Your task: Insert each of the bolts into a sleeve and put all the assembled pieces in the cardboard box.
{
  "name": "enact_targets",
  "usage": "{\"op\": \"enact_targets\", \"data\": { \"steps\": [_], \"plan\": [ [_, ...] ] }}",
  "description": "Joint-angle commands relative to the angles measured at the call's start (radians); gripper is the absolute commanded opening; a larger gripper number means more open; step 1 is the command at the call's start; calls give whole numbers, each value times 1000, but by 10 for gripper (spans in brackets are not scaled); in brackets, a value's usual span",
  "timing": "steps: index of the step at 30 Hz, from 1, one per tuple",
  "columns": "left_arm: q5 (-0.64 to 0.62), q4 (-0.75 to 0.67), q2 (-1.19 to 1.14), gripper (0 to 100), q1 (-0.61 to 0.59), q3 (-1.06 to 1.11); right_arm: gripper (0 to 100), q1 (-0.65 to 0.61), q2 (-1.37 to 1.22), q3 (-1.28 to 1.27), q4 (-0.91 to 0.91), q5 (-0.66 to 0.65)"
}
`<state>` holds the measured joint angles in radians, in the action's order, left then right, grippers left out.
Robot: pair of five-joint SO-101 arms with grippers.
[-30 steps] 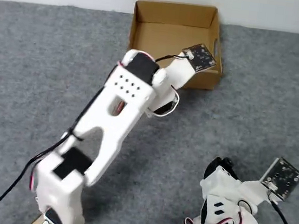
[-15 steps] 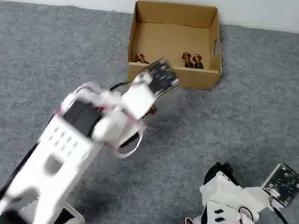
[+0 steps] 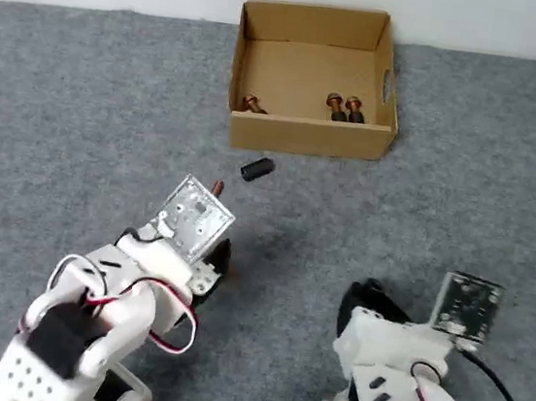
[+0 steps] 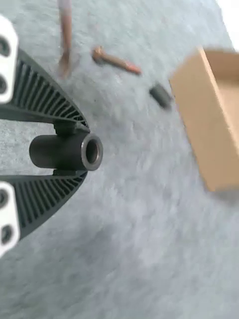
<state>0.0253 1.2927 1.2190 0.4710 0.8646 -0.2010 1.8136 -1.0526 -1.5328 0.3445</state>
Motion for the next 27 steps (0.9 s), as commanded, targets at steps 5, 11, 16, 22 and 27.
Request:
{"op": "enact_targets", "data": {
  "steps": [5, 11, 16, 22, 27],
  "plan": [
    [-15, -25, 91, 2, -3, 1, 8, -234, -1, 11, 61, -110],
    [-31, -23, 133, 5, -41, 73, 8, -259, -1, -18, 59, -123],
    [-66, -41, 100, 5, -123, 150, 8, -257, -1, -20, 50, -117],
    [40, -40, -124, 5, -160, 97, 8, -165, -1, -51, 51, -38],
    [193, 32, -388, 6, -160, -62, 8, -154, -1, -64, 59, -25]
  ]
}}
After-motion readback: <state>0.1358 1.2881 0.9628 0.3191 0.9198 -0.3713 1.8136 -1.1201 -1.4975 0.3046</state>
